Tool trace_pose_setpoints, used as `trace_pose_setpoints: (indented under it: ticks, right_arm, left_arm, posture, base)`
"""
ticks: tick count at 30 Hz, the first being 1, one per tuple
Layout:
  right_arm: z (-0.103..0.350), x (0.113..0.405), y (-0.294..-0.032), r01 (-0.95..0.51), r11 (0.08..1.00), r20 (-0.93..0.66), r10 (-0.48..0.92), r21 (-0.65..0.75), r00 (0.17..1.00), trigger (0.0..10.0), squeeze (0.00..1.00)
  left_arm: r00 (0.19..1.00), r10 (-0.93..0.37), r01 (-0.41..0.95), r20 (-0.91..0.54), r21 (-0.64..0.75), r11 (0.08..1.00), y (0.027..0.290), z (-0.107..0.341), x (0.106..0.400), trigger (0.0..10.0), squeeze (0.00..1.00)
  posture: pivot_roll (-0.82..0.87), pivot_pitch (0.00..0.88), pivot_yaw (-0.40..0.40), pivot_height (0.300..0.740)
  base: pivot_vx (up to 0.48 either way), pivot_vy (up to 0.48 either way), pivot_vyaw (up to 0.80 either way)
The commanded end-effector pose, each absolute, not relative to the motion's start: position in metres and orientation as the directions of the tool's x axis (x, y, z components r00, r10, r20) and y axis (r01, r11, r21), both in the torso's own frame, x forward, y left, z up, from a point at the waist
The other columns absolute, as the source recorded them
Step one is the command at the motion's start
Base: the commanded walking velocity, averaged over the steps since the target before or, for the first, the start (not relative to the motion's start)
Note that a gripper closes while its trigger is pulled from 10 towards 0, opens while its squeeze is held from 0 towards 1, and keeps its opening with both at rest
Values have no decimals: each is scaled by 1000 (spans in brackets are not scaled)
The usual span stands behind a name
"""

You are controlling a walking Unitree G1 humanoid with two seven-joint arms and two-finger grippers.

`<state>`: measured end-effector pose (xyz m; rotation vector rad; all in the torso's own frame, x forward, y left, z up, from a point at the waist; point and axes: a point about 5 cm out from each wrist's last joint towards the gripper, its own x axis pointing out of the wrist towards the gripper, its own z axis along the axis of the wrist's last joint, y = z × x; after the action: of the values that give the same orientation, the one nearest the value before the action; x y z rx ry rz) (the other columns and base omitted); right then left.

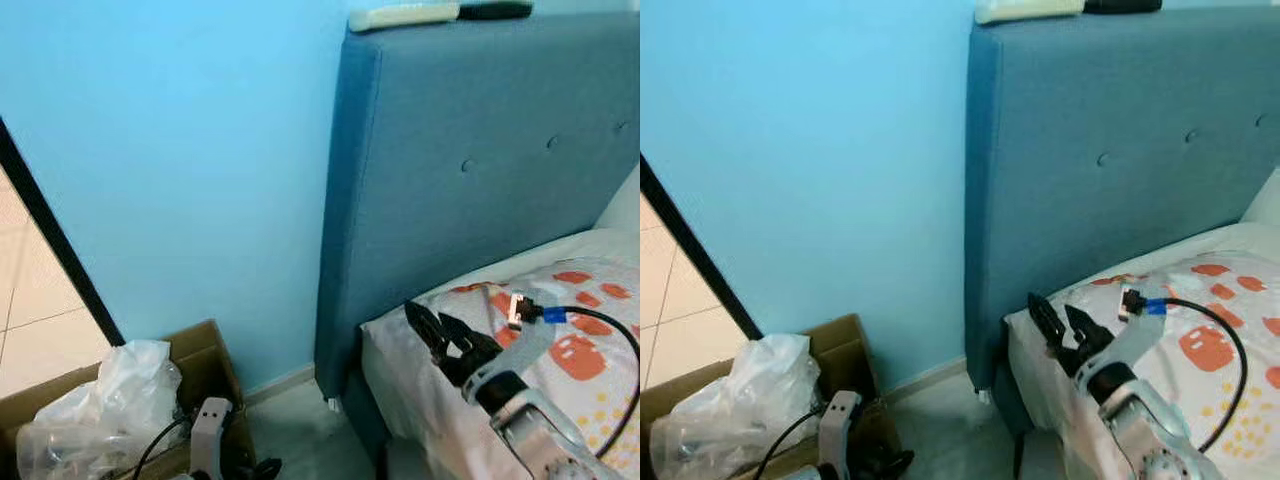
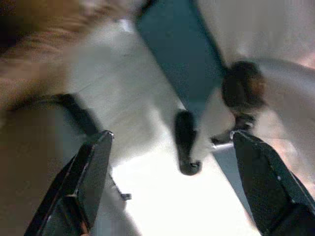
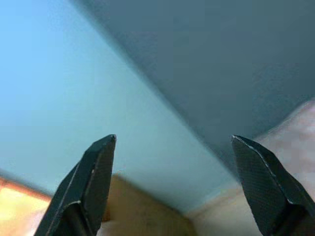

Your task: Clean up the room

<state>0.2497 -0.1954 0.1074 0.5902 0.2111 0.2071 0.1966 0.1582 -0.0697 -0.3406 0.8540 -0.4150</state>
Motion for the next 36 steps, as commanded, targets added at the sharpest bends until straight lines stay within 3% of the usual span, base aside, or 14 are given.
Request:
trace_pose_setpoints:
  ticks: [1,2,5,16,18,26,29,36]
  right_arm:
    - [86,253,-198,-62,833,-212,212,550,954,10000,0]
    - [59,256,-203,26,853,-300,154,520,942,10000,0]
    - [40,256,-206,76,868,-358,122,490,926,10000,0]
    - [-13,251,-208,177,895,-506,61,409,861,10000,0]
    - [-32,242,-208,195,923,-590,41,331,807,10000,0]
    - [-52,226,-196,122,964,-679,74,236,731,10000,0]
    - [-65,214,-177,-26,991,-739,118,135,663,10000,0]
    - [-67,213,-179,-43,994,-752,103,99,651,10000,0]
  left_arm:
    - [589,-412,142,-696,-413,900,165,-74,193,10000,0]
    - [585,-355,90,-729,-377,922,169,-76,192,10000,0]
    - [584,-335,75,-739,-362,929,170,-76,192,10000,0]
    - [533,-250,47,-808,-267,962,173,-83,183,10000,0]
    - [518,-229,49,-824,-239,970,172,-85,182,10000,0]
    - [519,-217,49,-827,-225,973,167,-84,185,10000,0]
    - [504,-215,59,-836,-216,975,162,-85,184,10000,0]
    - [507,-212,29,-835,-230,973,158,-87,181,10000,0]
  posture:
    - [-26,0,-11,600]
    - [-17,0,-14,610]
    - [-11,0,-9,620]
    - [-5,0,18,659]
    - [-2,0,20,674]
    - [9,0,8,698]
    - [18,0,-11,708]
    - [24,0,-21,708]
  base:
    - [0,0,0]
    - [0,0,0]
    - [0,0,0]
    - [0,0,0]
    - [0,0,0]
    - [0,0,0]
    - [-480,0,0]
    - [-480,0,0]
